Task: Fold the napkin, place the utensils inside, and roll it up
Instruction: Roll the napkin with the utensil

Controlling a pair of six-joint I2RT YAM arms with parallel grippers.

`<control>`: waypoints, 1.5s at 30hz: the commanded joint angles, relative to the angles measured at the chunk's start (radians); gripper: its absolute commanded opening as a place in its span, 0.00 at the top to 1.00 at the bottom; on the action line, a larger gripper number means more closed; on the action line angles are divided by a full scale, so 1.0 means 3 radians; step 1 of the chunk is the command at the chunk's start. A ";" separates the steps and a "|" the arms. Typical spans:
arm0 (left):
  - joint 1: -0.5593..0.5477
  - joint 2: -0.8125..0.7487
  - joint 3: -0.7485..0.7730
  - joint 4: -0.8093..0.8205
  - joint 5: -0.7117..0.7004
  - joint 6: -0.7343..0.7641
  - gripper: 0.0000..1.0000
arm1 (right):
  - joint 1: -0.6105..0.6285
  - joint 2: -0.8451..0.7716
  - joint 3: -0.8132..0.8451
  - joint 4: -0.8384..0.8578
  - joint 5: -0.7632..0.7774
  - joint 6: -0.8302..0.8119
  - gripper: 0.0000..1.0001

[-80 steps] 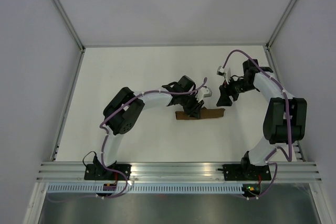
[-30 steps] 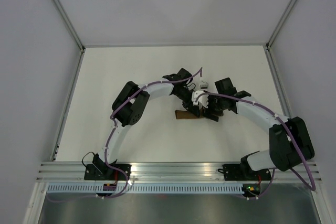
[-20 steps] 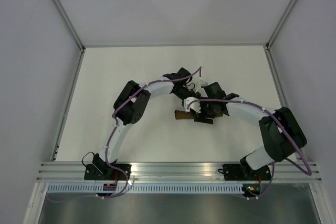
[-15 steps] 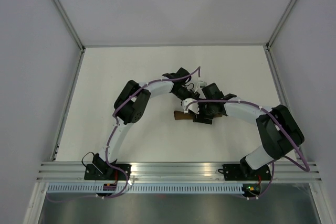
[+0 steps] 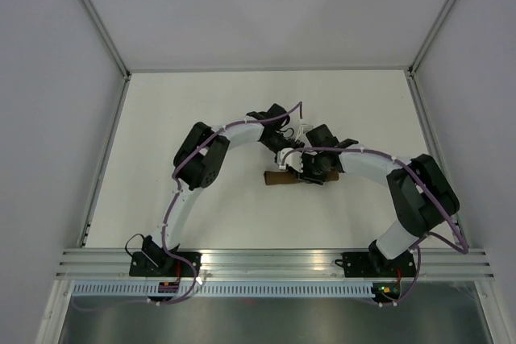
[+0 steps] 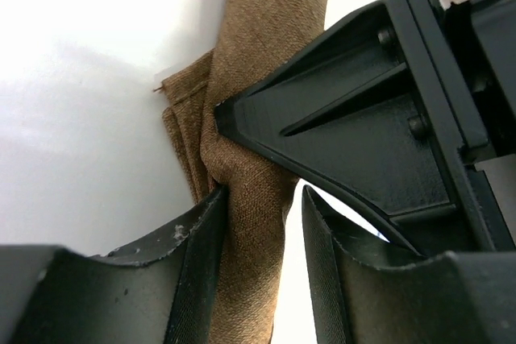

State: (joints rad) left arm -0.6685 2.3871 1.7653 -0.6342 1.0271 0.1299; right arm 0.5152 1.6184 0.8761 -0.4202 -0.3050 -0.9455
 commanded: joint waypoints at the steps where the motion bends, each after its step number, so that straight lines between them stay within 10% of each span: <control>1: 0.0080 -0.0108 -0.0122 -0.0054 -0.0560 -0.0187 0.48 | 0.0026 0.0158 0.0107 -0.0260 -0.0011 0.0160 0.59; 16: 0.0848 -0.0936 -0.0407 0.0585 -0.1382 -0.1199 0.47 | 0.0026 0.0685 0.0531 -0.0394 -0.0118 0.0957 0.60; 29: 0.0797 -0.2480 -0.2657 0.2087 -0.2605 -0.2645 0.47 | 0.0021 0.1364 0.1216 -0.0287 -0.0205 0.2210 0.60; 45: 0.0367 -0.1939 -0.2571 0.2595 -0.3199 -0.3240 0.47 | 0.0031 0.1774 0.1707 -0.0205 -0.0364 0.2942 0.59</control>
State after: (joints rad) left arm -0.5602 1.7779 0.9428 0.0868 0.1139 -0.7681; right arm 0.5186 2.0590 1.4078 -0.4446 -0.4496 -0.1181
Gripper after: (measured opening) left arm 0.532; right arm 0.413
